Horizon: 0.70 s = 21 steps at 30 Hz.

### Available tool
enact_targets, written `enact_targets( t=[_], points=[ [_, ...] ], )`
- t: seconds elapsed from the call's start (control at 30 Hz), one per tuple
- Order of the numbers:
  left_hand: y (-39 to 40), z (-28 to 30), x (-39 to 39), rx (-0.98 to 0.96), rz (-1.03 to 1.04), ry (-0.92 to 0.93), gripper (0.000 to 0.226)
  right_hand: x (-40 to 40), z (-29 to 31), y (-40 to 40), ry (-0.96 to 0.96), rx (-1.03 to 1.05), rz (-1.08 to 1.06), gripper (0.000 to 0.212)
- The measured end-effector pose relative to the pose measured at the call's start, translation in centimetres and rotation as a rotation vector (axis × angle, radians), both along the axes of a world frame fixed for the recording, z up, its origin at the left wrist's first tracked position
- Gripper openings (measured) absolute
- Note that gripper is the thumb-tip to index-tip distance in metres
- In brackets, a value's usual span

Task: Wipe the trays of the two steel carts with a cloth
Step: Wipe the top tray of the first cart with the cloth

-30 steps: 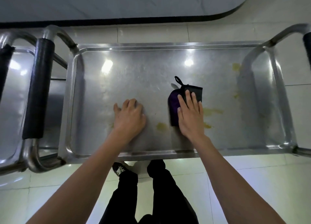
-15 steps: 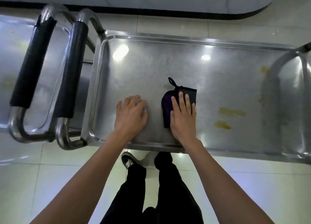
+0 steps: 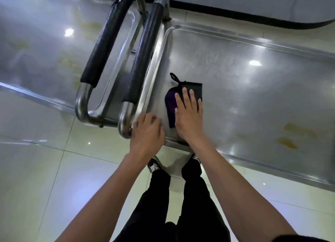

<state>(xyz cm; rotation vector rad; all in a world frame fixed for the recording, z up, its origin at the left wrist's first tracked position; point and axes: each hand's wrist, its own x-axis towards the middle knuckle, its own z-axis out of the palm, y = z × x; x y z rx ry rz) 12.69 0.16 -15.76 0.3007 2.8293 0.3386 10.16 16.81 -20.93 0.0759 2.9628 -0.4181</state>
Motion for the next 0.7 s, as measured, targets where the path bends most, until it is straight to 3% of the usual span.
enact_targets(
  t=[0.37, 0.7],
  points=[
    [-1.2, -0.7, 2.1, 0.057, 0.003, 0.006, 0.03, -3.5, 1.2, -4.8, -0.073, -0.065, 0.162, 0.055],
    [0.5, -0.2, 1.7, -0.087, -0.028, -0.028, 0.03, 3.1, 1.3, 3.8, -0.05, -0.055, -0.004, 0.054]
  ],
)
